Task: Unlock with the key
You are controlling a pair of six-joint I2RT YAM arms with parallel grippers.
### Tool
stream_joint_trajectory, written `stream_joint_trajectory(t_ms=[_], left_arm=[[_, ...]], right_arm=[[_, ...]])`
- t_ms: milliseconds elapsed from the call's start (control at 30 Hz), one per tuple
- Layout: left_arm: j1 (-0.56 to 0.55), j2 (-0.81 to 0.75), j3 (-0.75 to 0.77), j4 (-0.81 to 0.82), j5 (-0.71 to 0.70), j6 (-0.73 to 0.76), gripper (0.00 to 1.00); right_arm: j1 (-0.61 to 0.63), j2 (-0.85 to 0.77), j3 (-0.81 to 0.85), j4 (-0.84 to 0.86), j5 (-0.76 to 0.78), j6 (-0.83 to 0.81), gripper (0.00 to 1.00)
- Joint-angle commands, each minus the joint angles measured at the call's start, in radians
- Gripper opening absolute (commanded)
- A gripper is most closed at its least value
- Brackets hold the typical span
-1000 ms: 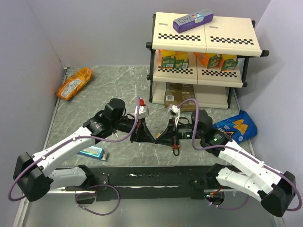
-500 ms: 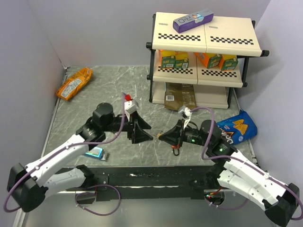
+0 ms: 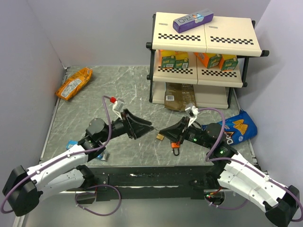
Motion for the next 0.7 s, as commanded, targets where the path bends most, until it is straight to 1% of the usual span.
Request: stream_joint_trajectory(t_ms=[0,167,267,300,333,367,600,667], left_arm=[[-0.057,0.027,0.024,0.1,-0.067,-0.046,0.57],[-0.076,0.046,0.037,0.08,-0.088,-0.033,0.52],[-0.079,0.053,0.034,0.095,-0.096,-0.04,0.48],[-0.081,0.058,0.035,0.098,-0.096,-0.043,0.44],[-0.082,0.061,0.037,0.097,-0.097,-0.045,0.38],[-0.082,0.066,0.041,0.095,-0.096,-0.046,0.36],[-0.085,0.079,0.041,0.121,-0.093,-0.054,0.34],[-0.085,0.086,0.043,0.128,-0.088,-0.06,0.32]], right_arm=[[0.006,-0.001,-0.005,0.106,0.012,0.033,0.0],[0.008,0.001,-0.008,0.116,0.012,0.039,0.0],[0.006,0.002,-0.005,0.11,0.012,0.037,0.0],[0.008,0.004,-0.003,0.108,0.009,0.036,0.0],[0.008,0.009,0.001,0.108,0.008,0.036,0.0],[0.006,0.01,0.003,0.108,0.008,0.036,0.0],[0.006,0.022,0.006,0.107,0.0,0.034,0.0],[0.008,0.027,0.006,0.113,-0.006,0.04,0.0]])
